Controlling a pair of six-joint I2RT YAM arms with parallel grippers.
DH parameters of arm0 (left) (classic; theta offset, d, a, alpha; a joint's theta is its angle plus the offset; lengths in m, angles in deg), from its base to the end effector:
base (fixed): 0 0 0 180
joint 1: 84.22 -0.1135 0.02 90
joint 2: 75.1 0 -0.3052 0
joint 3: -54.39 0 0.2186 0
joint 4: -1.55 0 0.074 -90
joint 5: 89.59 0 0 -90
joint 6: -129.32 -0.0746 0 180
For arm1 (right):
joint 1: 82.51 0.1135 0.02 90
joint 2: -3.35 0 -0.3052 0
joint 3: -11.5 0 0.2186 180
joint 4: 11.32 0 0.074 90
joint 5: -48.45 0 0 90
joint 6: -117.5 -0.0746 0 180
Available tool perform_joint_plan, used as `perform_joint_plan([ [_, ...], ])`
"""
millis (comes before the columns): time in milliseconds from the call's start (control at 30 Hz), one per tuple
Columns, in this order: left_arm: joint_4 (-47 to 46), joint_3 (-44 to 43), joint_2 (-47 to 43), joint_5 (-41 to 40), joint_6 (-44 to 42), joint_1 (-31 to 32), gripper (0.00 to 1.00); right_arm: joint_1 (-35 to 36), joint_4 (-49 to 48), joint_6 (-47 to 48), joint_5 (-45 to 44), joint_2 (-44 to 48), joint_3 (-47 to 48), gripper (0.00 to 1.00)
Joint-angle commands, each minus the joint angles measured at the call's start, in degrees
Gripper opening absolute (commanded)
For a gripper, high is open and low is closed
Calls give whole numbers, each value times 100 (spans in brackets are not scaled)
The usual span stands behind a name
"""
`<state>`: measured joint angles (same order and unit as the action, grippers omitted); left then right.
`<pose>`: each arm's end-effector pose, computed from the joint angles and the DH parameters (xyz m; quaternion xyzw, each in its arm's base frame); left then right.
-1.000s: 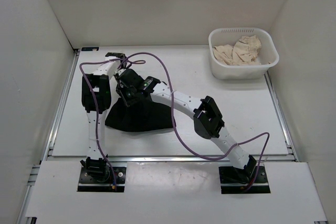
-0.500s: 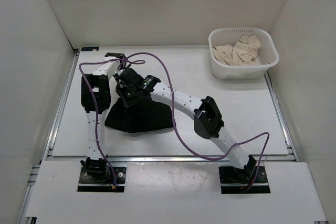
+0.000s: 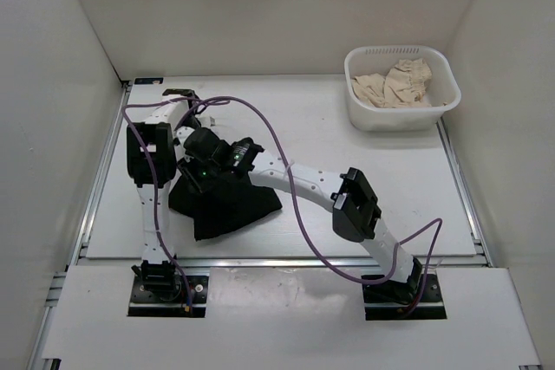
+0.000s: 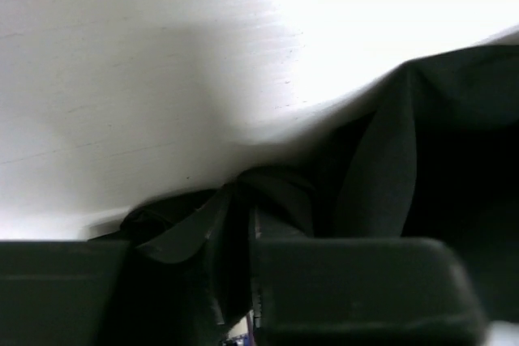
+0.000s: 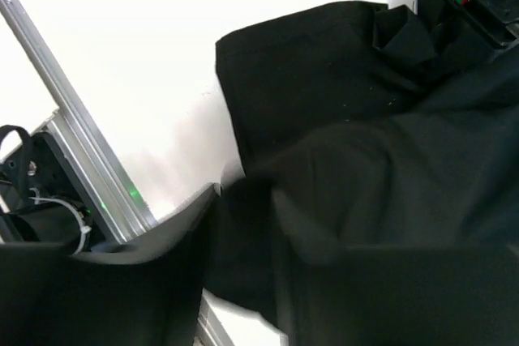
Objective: Fold and stack the trousers
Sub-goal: Fold the trousers
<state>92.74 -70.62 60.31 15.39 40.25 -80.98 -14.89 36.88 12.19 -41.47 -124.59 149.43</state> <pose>0.4212 -0.0432 0.1452 -0.0067 -0.9865 0.1260 0.1048 0.2054 0.4991 0.3002 -0.3968 0.8073 0.2897 0.3268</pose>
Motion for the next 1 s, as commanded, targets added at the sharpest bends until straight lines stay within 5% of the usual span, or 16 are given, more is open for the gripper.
perform_joint_plan([
  [0, -407, 150, 46, -198, -93, 89, 28, 85, -854, 424, 54, 437, 272, 44],
  [200, -407, 150, -6, -145, -93, -69, 34, 85, -793, 424, -34, 384, 219, 77],
  [433, -407, -68, -322, -136, -93, -315, 53, -20, -503, 424, -708, 839, 360, 80],
  [667, -862, 17, -1411, -722, -93, -509, 83, -573, 355, -340, -1300, 2105, -790, 82],
  [700, -986, 114, -1560, -838, -93, -509, 100, -818, 489, -419, -1169, 2228, -1218, 82],
  [967, -1926, 1255, -3464, -1656, -93, -212, 100, -2188, -272, -1060, 517, 3591, -4301, 85],
])
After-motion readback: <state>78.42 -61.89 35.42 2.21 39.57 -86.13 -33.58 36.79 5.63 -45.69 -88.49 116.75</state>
